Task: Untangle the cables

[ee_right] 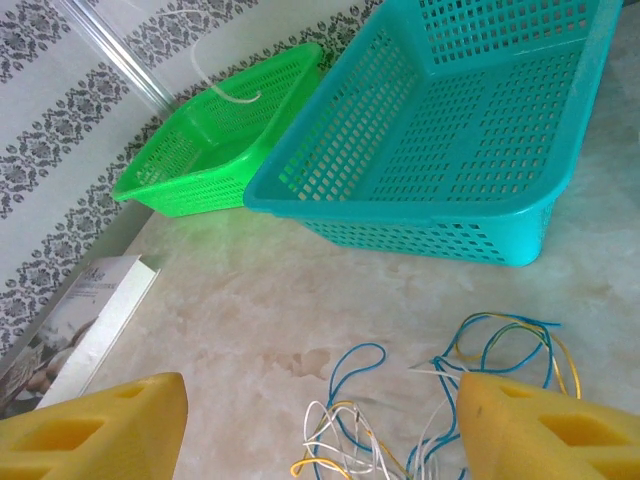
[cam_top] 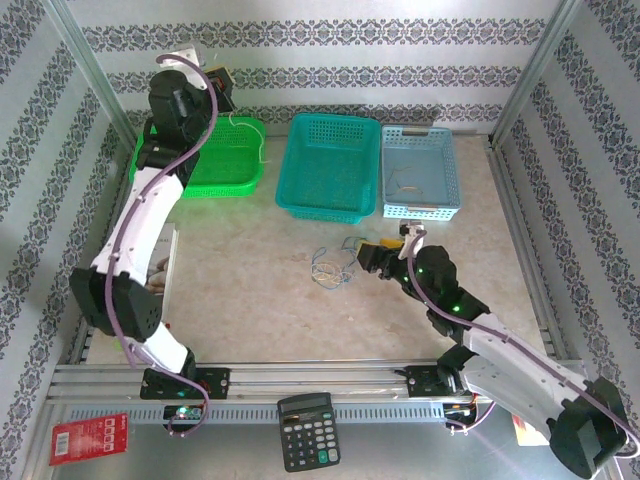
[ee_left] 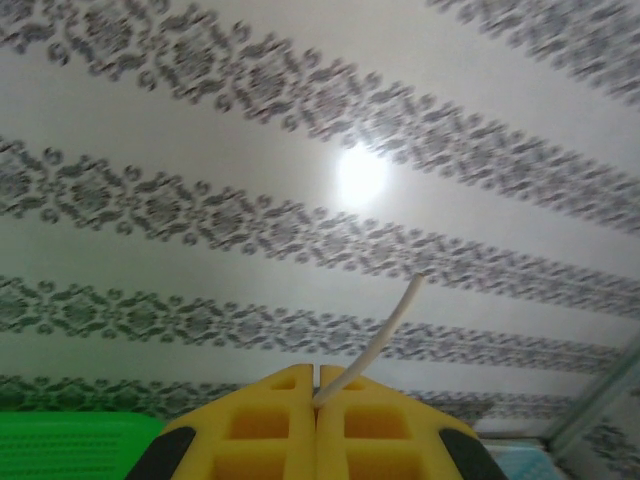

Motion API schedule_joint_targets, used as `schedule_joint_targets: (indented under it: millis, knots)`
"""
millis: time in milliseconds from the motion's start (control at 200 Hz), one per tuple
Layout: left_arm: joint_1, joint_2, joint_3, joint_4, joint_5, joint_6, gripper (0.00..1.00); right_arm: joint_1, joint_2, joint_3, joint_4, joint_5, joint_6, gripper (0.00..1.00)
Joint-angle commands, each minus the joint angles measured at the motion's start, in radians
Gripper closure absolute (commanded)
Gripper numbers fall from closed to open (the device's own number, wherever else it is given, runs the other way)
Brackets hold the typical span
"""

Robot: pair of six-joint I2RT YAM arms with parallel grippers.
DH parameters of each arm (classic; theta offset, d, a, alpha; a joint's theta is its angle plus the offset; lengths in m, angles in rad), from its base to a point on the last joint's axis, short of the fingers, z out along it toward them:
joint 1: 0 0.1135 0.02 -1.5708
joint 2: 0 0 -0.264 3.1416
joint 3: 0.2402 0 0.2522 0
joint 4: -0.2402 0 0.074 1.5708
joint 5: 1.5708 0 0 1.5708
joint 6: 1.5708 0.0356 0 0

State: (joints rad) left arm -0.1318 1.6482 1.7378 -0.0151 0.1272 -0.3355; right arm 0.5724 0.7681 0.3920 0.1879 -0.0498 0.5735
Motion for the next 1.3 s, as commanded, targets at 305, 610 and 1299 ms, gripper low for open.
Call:
schedule_joint_targets:
  millis: [305, 610, 1299]
  knots:
    - [0.078, 0.229, 0.154, 0.024, -0.026, 0.097, 1.00, -0.067, -0.070, 0.019, -0.151, -0.065, -0.039, 0.28]
    - [0.101, 0.311, -0.039, 0.003, -0.019, 0.145, 1.00, -0.090, -0.127, 0.028, -0.218, -0.077, -0.052, 0.29]
    - [0.094, 0.378, -0.160, -0.243, 0.225, 0.052, 0.93, -0.102, -0.276, 0.036, -0.327, -0.074, -0.043, 0.29]
